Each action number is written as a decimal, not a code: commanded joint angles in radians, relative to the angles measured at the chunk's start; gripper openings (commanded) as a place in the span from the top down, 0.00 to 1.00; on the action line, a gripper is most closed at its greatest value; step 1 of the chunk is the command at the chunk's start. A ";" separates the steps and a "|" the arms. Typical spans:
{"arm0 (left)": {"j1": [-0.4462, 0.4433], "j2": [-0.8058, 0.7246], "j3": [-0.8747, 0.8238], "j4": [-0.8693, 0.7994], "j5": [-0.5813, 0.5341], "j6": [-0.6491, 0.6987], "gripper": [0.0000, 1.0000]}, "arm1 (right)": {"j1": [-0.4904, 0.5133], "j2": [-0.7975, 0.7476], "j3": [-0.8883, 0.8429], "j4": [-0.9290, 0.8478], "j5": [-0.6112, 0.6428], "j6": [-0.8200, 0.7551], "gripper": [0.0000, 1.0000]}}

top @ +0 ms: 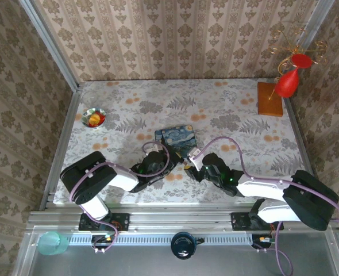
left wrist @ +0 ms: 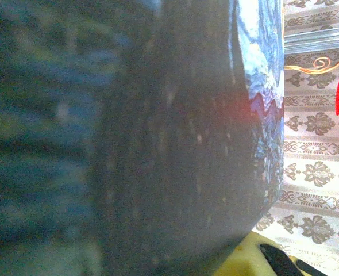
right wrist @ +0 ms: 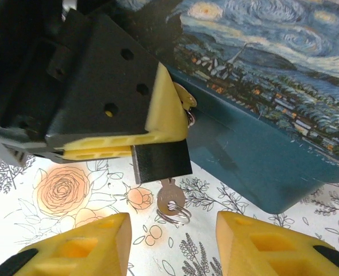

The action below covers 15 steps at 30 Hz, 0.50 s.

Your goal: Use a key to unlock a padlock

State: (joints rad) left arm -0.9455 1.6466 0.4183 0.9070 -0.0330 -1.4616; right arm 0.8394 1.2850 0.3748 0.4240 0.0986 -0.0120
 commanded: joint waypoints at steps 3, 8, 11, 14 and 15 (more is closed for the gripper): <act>0.015 -0.059 -0.013 0.056 0.019 0.019 1.00 | 0.015 0.099 0.047 0.079 0.039 -0.104 0.55; 0.018 -0.073 -0.030 0.064 0.029 0.019 1.00 | 0.041 0.174 0.062 0.117 0.078 -0.126 0.53; 0.017 -0.071 -0.039 0.079 0.034 0.017 1.00 | 0.044 0.194 0.080 0.126 0.117 -0.135 0.53; 0.017 -0.073 -0.045 0.087 0.040 0.014 1.00 | 0.050 0.222 0.101 0.139 0.154 -0.149 0.54; 0.017 -0.070 -0.047 0.089 0.041 0.014 1.00 | 0.052 0.233 0.109 0.142 0.163 -0.153 0.54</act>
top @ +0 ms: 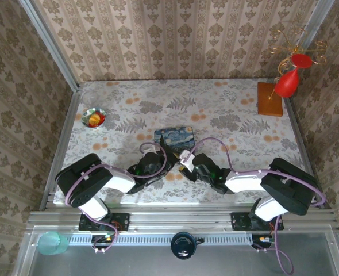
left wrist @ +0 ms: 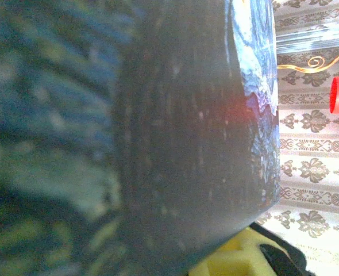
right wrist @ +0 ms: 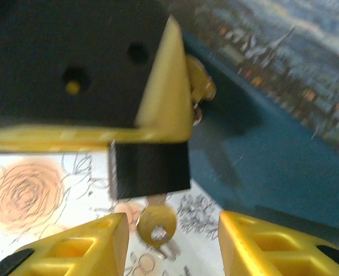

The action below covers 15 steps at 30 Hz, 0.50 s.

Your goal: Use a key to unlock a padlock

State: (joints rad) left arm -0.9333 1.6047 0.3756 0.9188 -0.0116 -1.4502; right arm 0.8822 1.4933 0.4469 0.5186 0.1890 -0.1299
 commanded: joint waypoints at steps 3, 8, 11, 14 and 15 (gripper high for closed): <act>0.004 -0.029 -0.012 0.089 0.021 -0.002 1.00 | 0.014 0.058 0.056 0.051 0.091 -0.041 0.56; 0.004 -0.028 -0.011 0.089 0.025 -0.001 1.00 | 0.024 0.099 0.071 0.066 0.120 -0.036 0.71; 0.004 -0.026 -0.012 0.083 0.023 0.001 1.00 | 0.032 0.095 0.064 0.087 0.129 -0.022 0.80; 0.005 -0.026 -0.011 0.076 0.018 0.008 1.00 | 0.043 0.080 0.062 0.078 0.126 0.013 0.88; 0.006 -0.024 -0.010 0.073 0.018 0.011 1.00 | 0.044 0.073 0.062 0.072 0.118 0.032 0.90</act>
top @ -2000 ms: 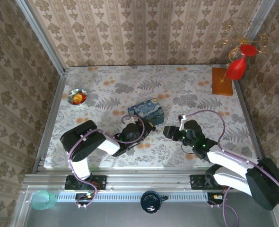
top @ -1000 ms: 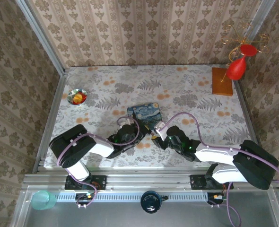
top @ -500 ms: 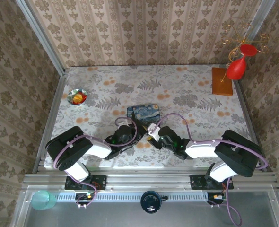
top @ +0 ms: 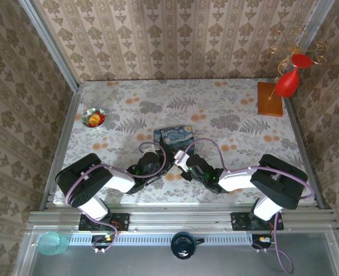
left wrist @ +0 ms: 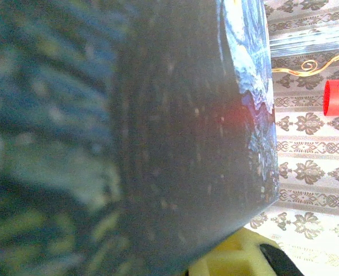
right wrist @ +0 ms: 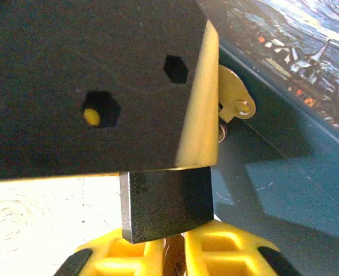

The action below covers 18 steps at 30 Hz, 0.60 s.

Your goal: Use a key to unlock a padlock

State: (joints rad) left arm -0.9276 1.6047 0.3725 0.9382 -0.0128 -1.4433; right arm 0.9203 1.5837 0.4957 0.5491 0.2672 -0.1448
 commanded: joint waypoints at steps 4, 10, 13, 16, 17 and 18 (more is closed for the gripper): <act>0.001 -0.014 0.005 0.040 0.015 0.023 1.00 | 0.008 -0.048 0.014 0.010 -0.053 0.183 0.97; 0.001 0.018 -0.010 0.068 -0.016 0.038 1.00 | 0.008 -0.064 0.036 -0.040 -0.277 0.448 1.00; 0.002 0.031 -0.011 0.062 -0.024 0.051 1.00 | 0.015 -0.065 0.024 -0.038 -0.291 0.482 1.00; 0.003 0.036 -0.001 0.027 -0.030 0.072 1.00 | 0.018 -0.077 0.004 -0.048 -0.257 0.470 1.00; 0.003 0.035 0.006 0.010 -0.029 0.083 1.00 | 0.018 -0.083 0.002 -0.059 -0.247 0.466 1.00; 0.003 0.034 0.012 -0.006 -0.027 0.094 1.00 | 0.018 -0.089 0.001 -0.074 -0.240 0.464 1.00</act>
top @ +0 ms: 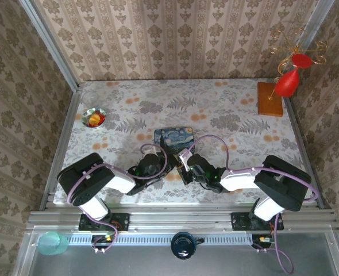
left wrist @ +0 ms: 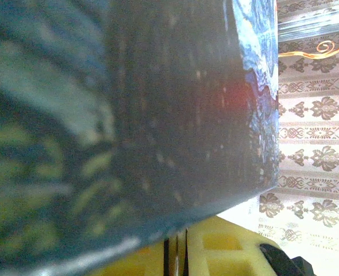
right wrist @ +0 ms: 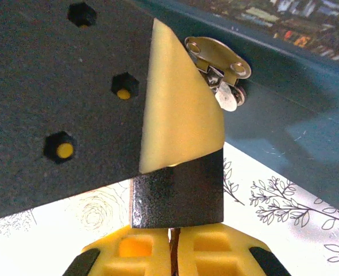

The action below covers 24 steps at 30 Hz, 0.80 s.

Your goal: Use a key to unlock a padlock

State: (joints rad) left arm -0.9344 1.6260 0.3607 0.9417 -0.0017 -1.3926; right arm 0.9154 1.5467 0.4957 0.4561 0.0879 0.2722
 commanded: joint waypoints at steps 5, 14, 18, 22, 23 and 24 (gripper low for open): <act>0.014 -0.038 0.053 -0.167 -0.053 0.097 0.78 | 0.023 -0.075 0.005 -0.044 -0.014 0.065 1.00; 0.033 -0.279 0.037 -0.499 -0.197 0.231 0.52 | 0.022 -0.096 -0.020 -0.115 0.022 0.114 1.00; 0.071 -0.397 0.011 -0.581 -0.214 0.290 0.49 | 0.022 -0.072 0.002 -0.179 0.026 0.130 0.94; 0.089 -0.479 -0.002 -0.638 -0.211 0.343 0.46 | 0.022 -0.056 0.006 -0.168 -0.003 0.129 0.84; 0.097 -0.493 -0.006 -0.650 -0.207 0.355 0.46 | 0.022 -0.057 0.008 -0.167 -0.007 0.128 0.81; 0.104 -0.509 -0.009 -0.663 -0.202 0.368 0.46 | 0.020 -0.060 0.008 -0.167 -0.008 0.128 0.79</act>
State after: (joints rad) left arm -0.8474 1.1576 0.3702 0.3580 -0.1791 -1.1034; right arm 0.9306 1.4815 0.4889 0.3164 0.0944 0.3870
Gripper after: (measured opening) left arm 0.538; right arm 0.196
